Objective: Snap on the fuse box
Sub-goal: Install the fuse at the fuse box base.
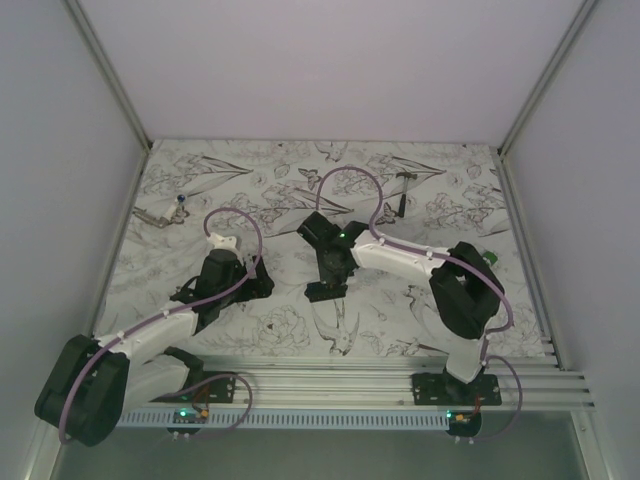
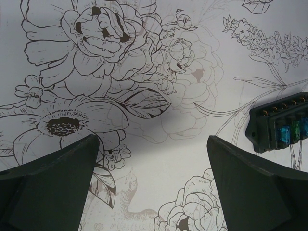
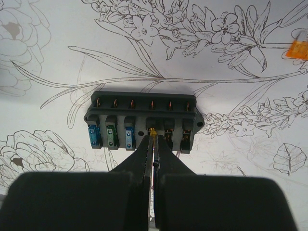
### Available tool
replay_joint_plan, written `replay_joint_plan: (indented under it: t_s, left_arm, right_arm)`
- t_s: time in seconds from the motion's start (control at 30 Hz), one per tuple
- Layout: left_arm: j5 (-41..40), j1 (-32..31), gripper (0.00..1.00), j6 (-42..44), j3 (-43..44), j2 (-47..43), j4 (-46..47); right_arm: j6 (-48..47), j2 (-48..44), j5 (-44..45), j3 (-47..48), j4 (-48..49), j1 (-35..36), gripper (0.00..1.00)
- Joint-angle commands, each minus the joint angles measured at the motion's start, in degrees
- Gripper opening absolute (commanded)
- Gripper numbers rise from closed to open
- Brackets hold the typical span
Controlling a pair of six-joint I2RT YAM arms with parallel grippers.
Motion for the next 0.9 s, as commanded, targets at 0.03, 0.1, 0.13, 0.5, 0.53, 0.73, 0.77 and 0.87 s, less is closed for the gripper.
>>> replay_joint_plan:
  t_s: [0.03,0.1,0.13,0.5,0.53,0.73,0.77,0.87]
  left_arm:
    - [0.61,0.29,1.00,0.33,1.21,0.49,0.56]
    - [0.73,0.25,0.99,0.33,1.21,0.43,0.57]
    - [0.69,0.29,1.00,0.31,1.21,0.41,0.54]
    - [0.95,0.29,1.00,0.17,1.12,-0.03,0.47]
    - [0.97,0.29,1.00,0.18,1.12,-0.03,0.48]
    - [1.90,0.29,0.99,-0.38,1.27,0.19,0.49]
    - [2.33,0.29,0.99,-0.62,1.34,0.29,0.55]
    - [3.64,0.29,0.99,-1.03,1.75,0.97,0.62]
  right_arm:
    - [-0.41,8.64,-2.67,-4.39,-6.32,0.29,0.00]
    - [-0.62,9.43,-2.68,-3.62,-7.09,0.92,0.00]
    - [-0.65,9.67,-2.57,-3.01,-7.56,1.28,0.00]
    - [-0.49,9.45,-3.08,-0.49,-8.25,2.50,0.00]
    - [-0.48,9.39,-3.04,-0.17,-8.31,2.67,0.00]
    - [-0.30,9.08,-2.67,0.31,-8.32,2.94,0.00]
    - [-0.30,9.07,-2.68,0.44,-8.25,3.09,0.00]
    - [-0.12,9.06,-2.67,0.28,-8.10,3.22,0.00]
